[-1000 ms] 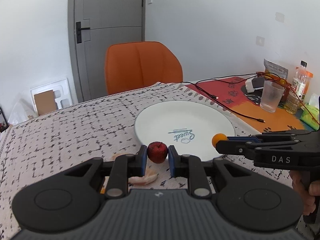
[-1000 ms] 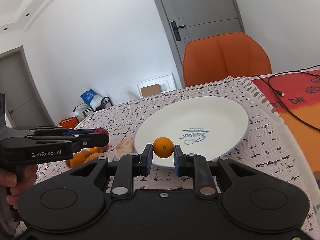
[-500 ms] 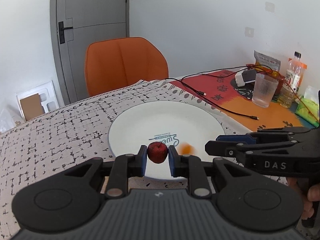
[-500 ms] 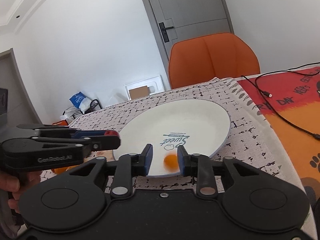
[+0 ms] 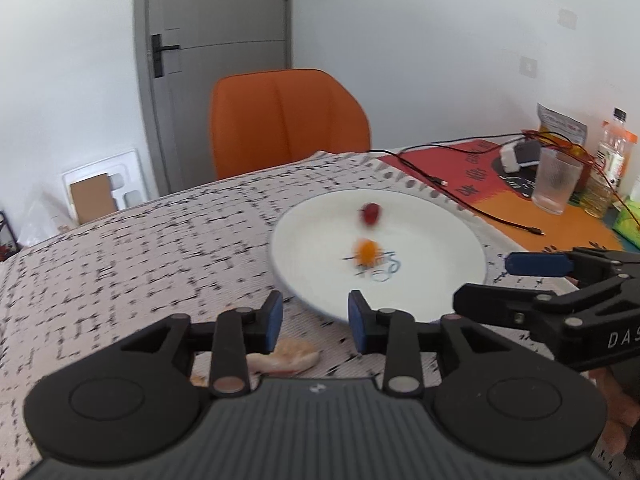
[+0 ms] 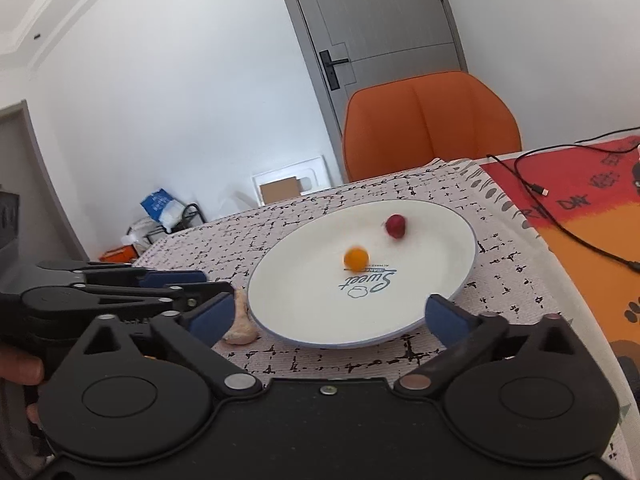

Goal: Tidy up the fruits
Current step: 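Move both open grippers back toward the remaining fruit pile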

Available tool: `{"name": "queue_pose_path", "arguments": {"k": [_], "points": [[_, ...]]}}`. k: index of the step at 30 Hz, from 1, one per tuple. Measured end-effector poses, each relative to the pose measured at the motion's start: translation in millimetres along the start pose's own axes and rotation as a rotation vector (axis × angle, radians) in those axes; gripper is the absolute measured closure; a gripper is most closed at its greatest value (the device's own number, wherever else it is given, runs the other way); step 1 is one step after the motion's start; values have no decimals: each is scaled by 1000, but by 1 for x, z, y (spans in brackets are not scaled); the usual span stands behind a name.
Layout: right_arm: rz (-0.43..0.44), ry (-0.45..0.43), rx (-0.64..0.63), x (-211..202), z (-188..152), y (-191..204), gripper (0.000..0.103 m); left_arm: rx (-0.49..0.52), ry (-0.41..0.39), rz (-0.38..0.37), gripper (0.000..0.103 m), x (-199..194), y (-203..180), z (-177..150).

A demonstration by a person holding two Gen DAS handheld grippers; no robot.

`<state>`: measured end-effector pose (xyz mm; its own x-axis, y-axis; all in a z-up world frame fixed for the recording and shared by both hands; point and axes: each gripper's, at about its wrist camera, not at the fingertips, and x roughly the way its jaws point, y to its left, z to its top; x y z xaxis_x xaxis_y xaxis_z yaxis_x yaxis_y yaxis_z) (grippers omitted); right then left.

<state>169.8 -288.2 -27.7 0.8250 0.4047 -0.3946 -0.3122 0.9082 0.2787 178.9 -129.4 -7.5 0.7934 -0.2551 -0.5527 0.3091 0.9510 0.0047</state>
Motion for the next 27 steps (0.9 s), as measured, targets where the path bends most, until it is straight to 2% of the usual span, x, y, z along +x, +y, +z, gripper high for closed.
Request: {"name": "queue_pose_path", "arguments": {"k": [6,11,15,23,27], "points": [[10,56,12,5,-4,16,0,-51,-3,51,67,-19,22,-13],[1,65,46,5,-9,26,0,-79,-20,75,66,-37,38,-23],[16,52,75,0,-11,35,0,-107,-41,85,60,-51,49,-31],[44,43,80,-2,-15,53,0,-150,-43,133,58,-68,66,-44],[77,29,57,-5,-19,66,0,-173,-36,158,51,-76,74,-50]]}}
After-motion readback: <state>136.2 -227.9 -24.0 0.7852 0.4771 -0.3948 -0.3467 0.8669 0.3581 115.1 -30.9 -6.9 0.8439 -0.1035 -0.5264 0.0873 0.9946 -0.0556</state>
